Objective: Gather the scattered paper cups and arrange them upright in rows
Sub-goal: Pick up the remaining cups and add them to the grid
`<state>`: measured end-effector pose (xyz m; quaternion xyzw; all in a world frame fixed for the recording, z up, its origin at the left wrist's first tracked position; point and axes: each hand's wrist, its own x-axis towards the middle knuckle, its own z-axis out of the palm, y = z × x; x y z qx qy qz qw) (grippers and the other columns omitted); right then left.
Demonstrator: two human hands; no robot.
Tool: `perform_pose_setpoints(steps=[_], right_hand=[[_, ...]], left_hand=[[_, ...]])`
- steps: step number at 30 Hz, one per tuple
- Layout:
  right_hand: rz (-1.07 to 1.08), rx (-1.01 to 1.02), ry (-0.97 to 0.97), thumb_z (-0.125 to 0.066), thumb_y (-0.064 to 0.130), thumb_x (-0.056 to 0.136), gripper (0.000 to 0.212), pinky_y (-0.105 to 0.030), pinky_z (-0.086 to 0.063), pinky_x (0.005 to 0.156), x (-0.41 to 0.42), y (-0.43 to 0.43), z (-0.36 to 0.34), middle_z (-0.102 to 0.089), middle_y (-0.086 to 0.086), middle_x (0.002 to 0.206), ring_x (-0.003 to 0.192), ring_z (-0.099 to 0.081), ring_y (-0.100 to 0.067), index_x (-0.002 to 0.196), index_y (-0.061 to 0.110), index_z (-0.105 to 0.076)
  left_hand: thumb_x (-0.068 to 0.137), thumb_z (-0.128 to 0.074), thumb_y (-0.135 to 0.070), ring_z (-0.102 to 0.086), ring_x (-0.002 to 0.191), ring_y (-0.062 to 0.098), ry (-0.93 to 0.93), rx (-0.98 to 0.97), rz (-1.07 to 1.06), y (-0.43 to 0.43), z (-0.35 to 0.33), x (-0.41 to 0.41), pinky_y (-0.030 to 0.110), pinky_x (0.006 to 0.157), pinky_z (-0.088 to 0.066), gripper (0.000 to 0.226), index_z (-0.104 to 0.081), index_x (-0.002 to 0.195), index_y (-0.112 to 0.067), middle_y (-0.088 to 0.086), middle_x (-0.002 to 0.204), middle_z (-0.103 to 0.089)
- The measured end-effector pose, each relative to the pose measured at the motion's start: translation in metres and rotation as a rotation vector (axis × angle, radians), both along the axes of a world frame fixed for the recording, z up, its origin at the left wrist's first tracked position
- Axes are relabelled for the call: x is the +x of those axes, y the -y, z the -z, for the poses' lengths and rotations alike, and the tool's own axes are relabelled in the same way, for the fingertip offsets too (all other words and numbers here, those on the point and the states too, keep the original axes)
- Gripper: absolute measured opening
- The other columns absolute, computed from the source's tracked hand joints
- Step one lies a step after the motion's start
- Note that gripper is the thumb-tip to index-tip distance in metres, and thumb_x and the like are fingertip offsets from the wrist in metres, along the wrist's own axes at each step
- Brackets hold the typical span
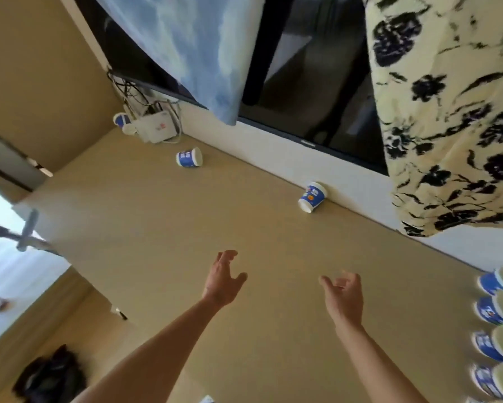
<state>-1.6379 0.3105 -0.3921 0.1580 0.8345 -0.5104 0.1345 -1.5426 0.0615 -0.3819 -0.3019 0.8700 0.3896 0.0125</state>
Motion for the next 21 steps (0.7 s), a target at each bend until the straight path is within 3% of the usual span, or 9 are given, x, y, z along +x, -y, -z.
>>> perform_pose_setpoints(steps=[5,10,17,21], right_hand=[[0.023,0.077,0.047,-0.078,0.035,0.085,0.060,-0.038,-0.046,0.087,-0.070,0.064,0.003,-0.061,-0.020,0.124,0.104,-0.059,-0.032,0.130,0.006,-0.050],[0.074,0.155,0.086,-0.075,0.047,0.085,0.083,-0.049,-0.048,0.096,-0.132,0.105,0.006,-0.054,-0.026,0.139,0.121,-0.057,-0.043,0.143,0.000,-0.040],[0.066,0.158,0.081,-0.079,0.042,0.081,0.062,-0.039,-0.046,0.076,-0.185,0.137,0.021,-0.067,-0.024,0.115,0.097,-0.064,-0.036,0.122,-0.001,-0.063],[0.120,0.177,0.061,-0.081,0.043,0.079,0.056,-0.032,-0.045,0.062,-0.202,0.148,0.032,-0.068,-0.018,0.095,0.072,-0.061,-0.029,0.111,-0.002,-0.068]], left_hand=[[0.083,-0.074,-0.020,-0.055,0.117,0.025,-0.005,-0.043,-0.066,0.101,-0.003,-0.025,0.037,0.098,-0.046,0.056,-0.049,0.132,-0.009,0.009,0.127,-0.054],[0.082,-0.072,-0.022,-0.047,0.122,0.026,0.012,-0.123,-0.070,0.194,-0.002,-0.065,0.038,0.102,-0.042,0.059,-0.047,0.135,-0.011,0.009,0.129,-0.051],[0.083,-0.070,-0.026,-0.039,0.122,0.031,0.056,-0.351,0.069,0.282,0.010,-0.153,0.043,0.101,-0.043,0.064,-0.041,0.137,-0.011,0.011,0.134,-0.043],[0.077,-0.074,-0.020,-0.036,0.126,0.031,0.108,-0.463,0.116,0.315,0.012,-0.204,0.044,0.099,-0.044,0.073,-0.036,0.139,-0.011,0.012,0.138,-0.038]])
